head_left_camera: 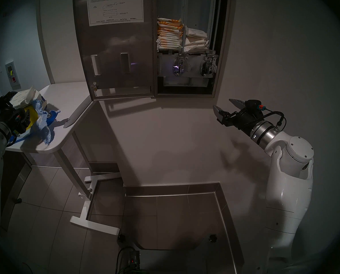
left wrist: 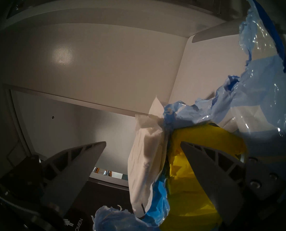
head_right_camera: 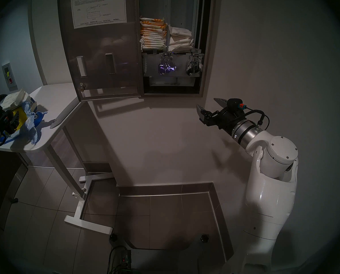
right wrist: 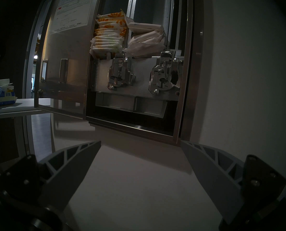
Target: Open the dispenser door, put the pads inside, close the door
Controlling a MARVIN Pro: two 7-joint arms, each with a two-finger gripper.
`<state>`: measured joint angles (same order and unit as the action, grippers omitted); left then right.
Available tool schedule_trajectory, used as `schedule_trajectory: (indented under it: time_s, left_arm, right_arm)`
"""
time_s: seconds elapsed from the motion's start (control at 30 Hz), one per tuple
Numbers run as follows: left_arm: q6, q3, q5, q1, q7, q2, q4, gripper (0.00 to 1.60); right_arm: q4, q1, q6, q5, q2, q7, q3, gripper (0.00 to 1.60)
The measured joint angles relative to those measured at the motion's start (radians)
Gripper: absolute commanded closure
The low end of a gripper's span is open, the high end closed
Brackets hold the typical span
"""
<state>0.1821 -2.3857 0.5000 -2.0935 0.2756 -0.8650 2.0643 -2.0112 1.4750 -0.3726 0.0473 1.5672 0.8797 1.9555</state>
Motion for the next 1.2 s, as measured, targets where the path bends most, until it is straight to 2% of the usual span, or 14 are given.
schedule_trajectory:
  time_s: [0.53, 1.2]
  left_arm:
    - [0.017, 0.013, 0.031, 0.031, -0.043, 0.013, -0.001, 0.00]
    - [0.028, -0.009, 0.039, 0.029, -0.029, 0.006, 0.009, 0.00]
  right_arm:
    - [0.000, 0.000, 0.000, 0.000, 0.000, 0.000, 0.000, 0.00]
    - [0.000, 0.000, 0.000, 0.000, 0.000, 0.000, 0.000, 0.00]
